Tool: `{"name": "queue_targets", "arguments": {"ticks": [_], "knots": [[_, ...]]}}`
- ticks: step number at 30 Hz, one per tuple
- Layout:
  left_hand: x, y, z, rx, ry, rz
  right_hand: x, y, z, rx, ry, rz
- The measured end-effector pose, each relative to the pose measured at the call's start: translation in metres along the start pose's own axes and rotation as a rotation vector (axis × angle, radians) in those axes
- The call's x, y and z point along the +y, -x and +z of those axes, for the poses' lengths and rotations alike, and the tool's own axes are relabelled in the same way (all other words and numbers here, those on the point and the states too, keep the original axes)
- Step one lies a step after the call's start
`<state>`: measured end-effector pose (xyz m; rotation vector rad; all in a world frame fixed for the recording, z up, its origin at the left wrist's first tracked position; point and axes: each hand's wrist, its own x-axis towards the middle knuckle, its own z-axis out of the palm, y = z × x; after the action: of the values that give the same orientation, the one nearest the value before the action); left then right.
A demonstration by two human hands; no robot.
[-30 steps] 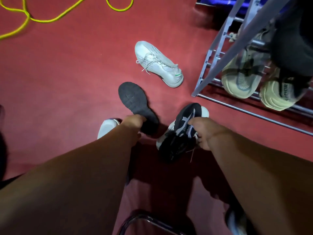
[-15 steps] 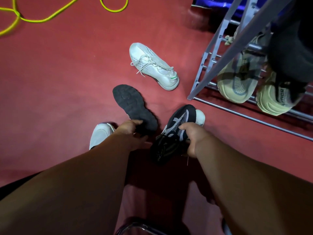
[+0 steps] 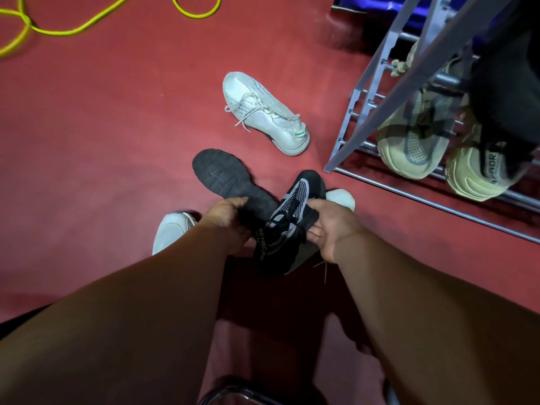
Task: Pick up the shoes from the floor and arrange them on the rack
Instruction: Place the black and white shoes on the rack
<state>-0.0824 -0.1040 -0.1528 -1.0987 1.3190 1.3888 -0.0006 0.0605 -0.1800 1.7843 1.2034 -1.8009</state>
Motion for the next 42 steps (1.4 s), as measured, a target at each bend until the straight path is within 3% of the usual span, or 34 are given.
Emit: {"name": "queue_targets", "arguments": {"ticks": [18, 29, 35, 38, 42], "knots": [[-0.001, -0.001, 0.014, -0.011, -0.125, -0.079, -0.003, 0.005, -0.002, 0.019, -0.010, -0.149], [0.006, -0.004, 0.023, 0.037, -0.171, 0.022, -0.009, -0.005, -0.016, -0.003, -0.125, -0.245], [0.011, 0.012, 0.040, 0.068, -0.313, 0.097, -0.021, 0.019, -0.028, -0.053, 0.029, -0.264], [0.017, 0.032, 0.043, 0.097, -0.397, 0.096, -0.028, 0.042, -0.038, -0.129, 0.222, -0.283], [0.015, 0.077, 0.035, 0.066, -0.580, 0.081, -0.037, 0.080, -0.057, -0.109, 0.607, -0.347]]}}
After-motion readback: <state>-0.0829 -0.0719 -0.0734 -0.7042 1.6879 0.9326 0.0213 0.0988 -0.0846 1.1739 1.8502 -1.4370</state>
